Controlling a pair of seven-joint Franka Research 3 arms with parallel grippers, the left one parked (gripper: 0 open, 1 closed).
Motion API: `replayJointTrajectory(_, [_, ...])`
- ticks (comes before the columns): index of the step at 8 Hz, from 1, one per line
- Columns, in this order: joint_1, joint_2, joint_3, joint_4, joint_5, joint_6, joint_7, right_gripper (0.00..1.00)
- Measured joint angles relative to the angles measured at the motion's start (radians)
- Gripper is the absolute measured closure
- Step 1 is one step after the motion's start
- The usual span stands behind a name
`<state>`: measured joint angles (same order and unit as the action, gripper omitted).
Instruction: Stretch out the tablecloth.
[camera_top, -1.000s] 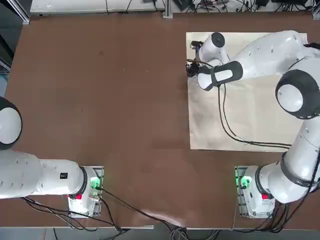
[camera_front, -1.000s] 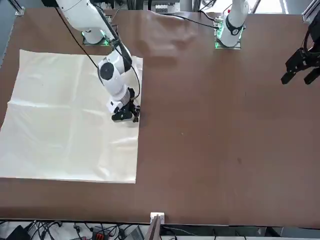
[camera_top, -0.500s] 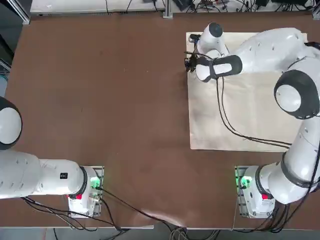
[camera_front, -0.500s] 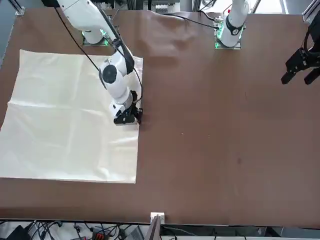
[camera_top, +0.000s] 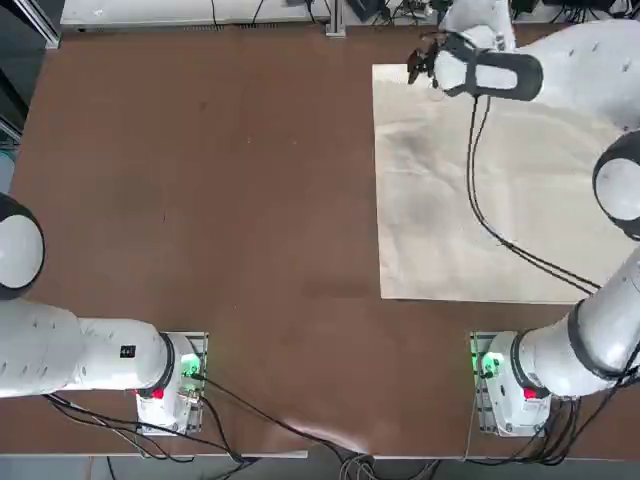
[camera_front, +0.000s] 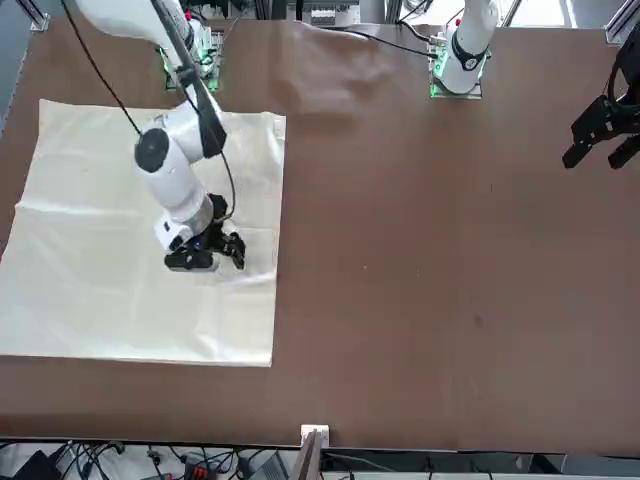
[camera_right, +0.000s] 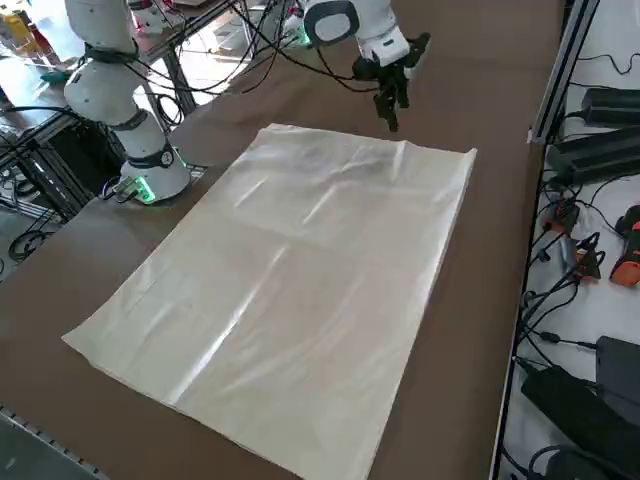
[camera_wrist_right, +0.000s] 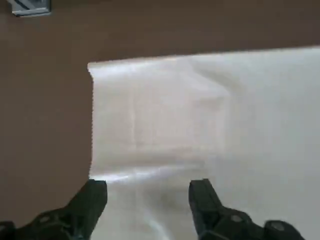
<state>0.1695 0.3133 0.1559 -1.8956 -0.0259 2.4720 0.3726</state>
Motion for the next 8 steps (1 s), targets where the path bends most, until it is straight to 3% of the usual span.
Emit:
replayJointTrajectory(2, [-0.083, -0.072, 0.000, 0.084, 0.000, -0.200, -0.088, 0.00])
replayJointTrajectory(4, [-0.132, -0.112, 0.000, 0.230, -0.001, -0.452, -0.146, 0.00])
replayJointTrajectory(8, [-0.243, -0.125, -0.001, 0.485, -0.001, -0.806, -0.237, 0.00])
